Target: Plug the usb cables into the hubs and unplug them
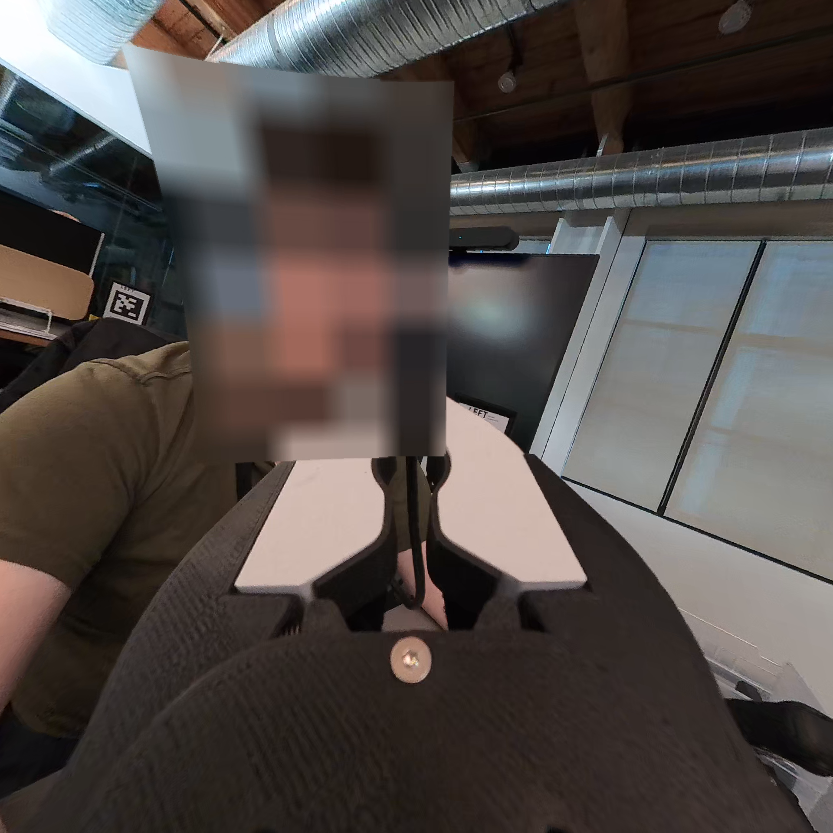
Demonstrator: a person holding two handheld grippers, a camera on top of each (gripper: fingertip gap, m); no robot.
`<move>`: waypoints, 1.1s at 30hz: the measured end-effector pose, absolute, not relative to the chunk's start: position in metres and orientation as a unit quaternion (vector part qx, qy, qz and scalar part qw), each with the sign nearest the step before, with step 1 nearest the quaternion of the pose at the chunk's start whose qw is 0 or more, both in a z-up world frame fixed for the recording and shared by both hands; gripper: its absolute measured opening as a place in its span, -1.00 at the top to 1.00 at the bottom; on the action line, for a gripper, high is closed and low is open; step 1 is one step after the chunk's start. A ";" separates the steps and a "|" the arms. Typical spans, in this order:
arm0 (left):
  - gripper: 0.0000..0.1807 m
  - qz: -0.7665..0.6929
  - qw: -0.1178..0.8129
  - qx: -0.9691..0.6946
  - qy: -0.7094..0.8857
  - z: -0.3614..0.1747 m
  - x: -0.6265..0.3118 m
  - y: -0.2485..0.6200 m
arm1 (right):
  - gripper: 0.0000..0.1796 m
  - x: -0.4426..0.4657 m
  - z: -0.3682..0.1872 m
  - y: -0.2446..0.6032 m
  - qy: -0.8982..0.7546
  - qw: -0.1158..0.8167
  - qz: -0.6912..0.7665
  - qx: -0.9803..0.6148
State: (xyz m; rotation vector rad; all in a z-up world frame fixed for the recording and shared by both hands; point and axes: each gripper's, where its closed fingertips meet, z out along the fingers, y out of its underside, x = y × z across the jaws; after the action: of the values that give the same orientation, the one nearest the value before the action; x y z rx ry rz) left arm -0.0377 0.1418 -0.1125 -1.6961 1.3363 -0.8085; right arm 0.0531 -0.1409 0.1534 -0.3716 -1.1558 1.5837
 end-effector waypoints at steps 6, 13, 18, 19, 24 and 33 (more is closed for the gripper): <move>0.67 -0.370 0.365 -0.677 0.521 -0.110 -0.040 0.132 | 0.90 0.054 0.150 -0.133 -0.472 0.543 0.676 -0.161; 0.68 -0.487 0.284 -0.673 0.478 -0.076 -0.038 0.108 | 0.90 0.056 0.147 -0.120 -0.446 0.544 0.692 -0.166; 0.68 -0.559 0.222 -0.651 0.463 -0.042 -0.034 0.082 | 0.90 0.055 0.146 -0.114 -0.435 0.546 0.693 -0.179; 0.68 -0.560 0.217 -0.651 0.463 -0.037 -0.034 0.079 | 0.91 0.054 0.145 -0.112 -0.434 0.548 0.691 -0.187; 0.68 -0.548 0.209 -0.663 0.465 -0.017 -0.035 0.064 | 0.91 0.044 0.133 -0.099 -0.446 0.550 0.660 -0.251; 0.68 -0.525 0.217 -0.664 0.486 0.009 -0.034 0.037 | 0.91 0.001 0.094 -0.043 -0.482 0.602 0.414 -0.484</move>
State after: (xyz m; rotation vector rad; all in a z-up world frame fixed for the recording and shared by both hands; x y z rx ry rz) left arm -0.0339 0.0372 0.0089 -1.8386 1.3472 -1.4559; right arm 0.0011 -0.0426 0.0944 -1.1206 -1.1169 0.9580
